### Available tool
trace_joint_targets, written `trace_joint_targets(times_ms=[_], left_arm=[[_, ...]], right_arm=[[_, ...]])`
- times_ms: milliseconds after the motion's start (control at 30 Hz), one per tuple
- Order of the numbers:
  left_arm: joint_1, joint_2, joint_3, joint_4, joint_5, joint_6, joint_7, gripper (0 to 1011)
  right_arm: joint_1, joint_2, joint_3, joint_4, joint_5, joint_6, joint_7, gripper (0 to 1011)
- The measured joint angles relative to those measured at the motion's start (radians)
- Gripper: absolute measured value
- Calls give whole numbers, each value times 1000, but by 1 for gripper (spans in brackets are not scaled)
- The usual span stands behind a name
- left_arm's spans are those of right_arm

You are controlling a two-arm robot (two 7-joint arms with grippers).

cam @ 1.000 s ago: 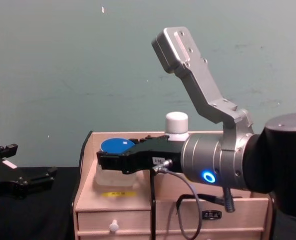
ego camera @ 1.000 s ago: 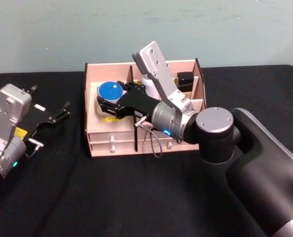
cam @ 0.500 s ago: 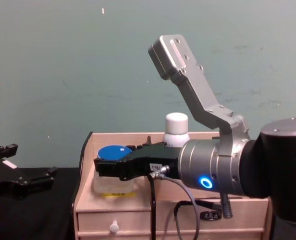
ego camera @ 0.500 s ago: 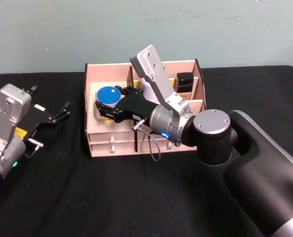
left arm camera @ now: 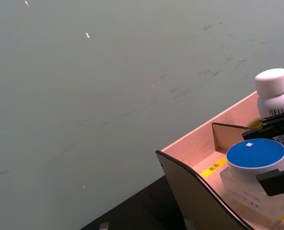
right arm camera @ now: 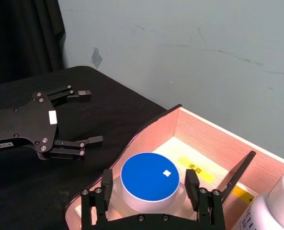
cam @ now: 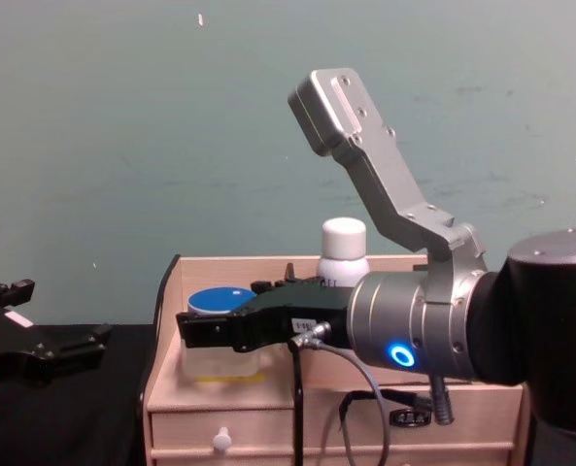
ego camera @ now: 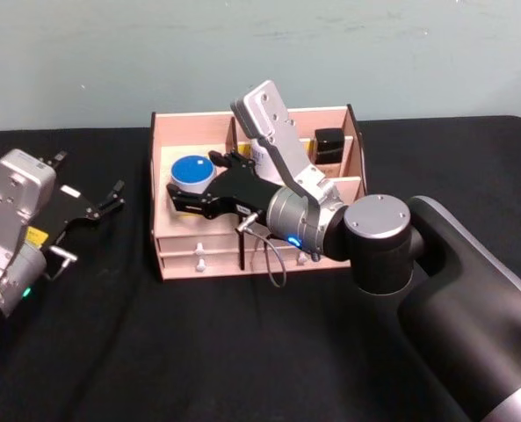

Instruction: Pick up the facial cleanser and watermelon frost from the table and place them into the tiered storage box.

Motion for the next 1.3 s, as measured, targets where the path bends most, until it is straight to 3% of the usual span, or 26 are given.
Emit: trace_joint_targets(times_ms=[100,433,633,833,1000,1300], left_arm=[[0,0,0,0,0,0,0,1010],[0,0,0,0,0,0,0,1010],[0,0,0,0,0,0,0,1010],[0,0,0,0,0,0,0,1009],[0,0,0,0,0,0,0,1009],[0,0,0,0,0,0,0,1010]], right_arm=[[-3,1,3,-4,0,-10,-5,1000],[-17,11,16,-39,-5,-57,-14,1002],[-47,43,25,-131,-12,-90,-15,1003],[-94,82,50,-245,-40,-116,-57,1002],[-165,123,120,-359,-87,-134,-142,1002],[-267,166,235,-452,-136,-135,-240,1002]])
